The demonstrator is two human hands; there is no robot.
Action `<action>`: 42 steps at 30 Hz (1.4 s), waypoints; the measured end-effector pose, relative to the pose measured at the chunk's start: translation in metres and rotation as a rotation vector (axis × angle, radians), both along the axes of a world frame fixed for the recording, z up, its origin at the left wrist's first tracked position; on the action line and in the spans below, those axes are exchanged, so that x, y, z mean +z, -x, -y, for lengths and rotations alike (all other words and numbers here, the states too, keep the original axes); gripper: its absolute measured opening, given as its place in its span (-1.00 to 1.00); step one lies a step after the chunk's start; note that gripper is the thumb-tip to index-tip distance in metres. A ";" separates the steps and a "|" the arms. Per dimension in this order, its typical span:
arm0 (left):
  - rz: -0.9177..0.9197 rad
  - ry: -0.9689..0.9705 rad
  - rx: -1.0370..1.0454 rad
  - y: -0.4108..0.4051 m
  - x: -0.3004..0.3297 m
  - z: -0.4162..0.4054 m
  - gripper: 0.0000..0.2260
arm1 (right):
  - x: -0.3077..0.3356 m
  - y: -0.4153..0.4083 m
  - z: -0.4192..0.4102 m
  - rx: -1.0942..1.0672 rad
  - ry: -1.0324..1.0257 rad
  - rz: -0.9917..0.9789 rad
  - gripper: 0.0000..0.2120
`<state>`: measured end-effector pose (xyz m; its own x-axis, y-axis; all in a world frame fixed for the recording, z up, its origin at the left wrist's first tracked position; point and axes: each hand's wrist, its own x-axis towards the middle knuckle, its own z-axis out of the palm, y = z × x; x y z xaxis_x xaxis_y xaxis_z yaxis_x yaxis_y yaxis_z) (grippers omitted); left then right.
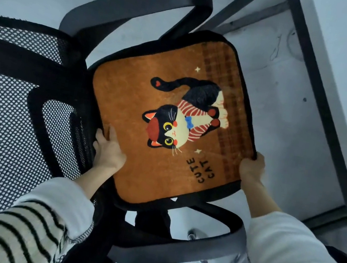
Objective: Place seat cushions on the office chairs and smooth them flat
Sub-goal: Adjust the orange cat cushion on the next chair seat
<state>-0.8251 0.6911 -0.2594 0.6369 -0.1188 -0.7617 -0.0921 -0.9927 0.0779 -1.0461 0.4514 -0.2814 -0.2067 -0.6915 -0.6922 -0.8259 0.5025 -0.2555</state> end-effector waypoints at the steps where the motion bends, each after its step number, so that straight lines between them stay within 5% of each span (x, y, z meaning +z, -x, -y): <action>1: 0.004 0.008 -0.006 0.000 -0.001 -0.002 -0.31 | -0.001 0.002 -0.002 -0.100 -0.004 0.012 -0.63; 6: 0.039 0.038 -0.022 0.002 -0.002 -0.009 -0.37 | -0.006 0.009 -0.005 -0.348 -0.025 0.040 -0.60; 20: 0.084 -0.006 -0.078 0.004 0.004 -0.008 -0.42 | -0.001 0.017 -0.003 -0.171 -0.089 -0.062 -0.64; 25: 0.038 -0.003 -0.114 0.006 0.000 -0.013 -0.34 | 0.010 0.005 -0.011 0.115 0.006 -0.222 -0.55; 32: 0.018 -0.054 -0.517 0.036 -0.005 -0.022 0.07 | 0.015 0.000 -0.047 0.822 0.071 -0.272 -0.37; 42: -0.132 -0.208 -0.589 0.065 -0.019 -0.019 0.29 | 0.003 0.015 -0.043 0.882 -0.177 -0.141 0.17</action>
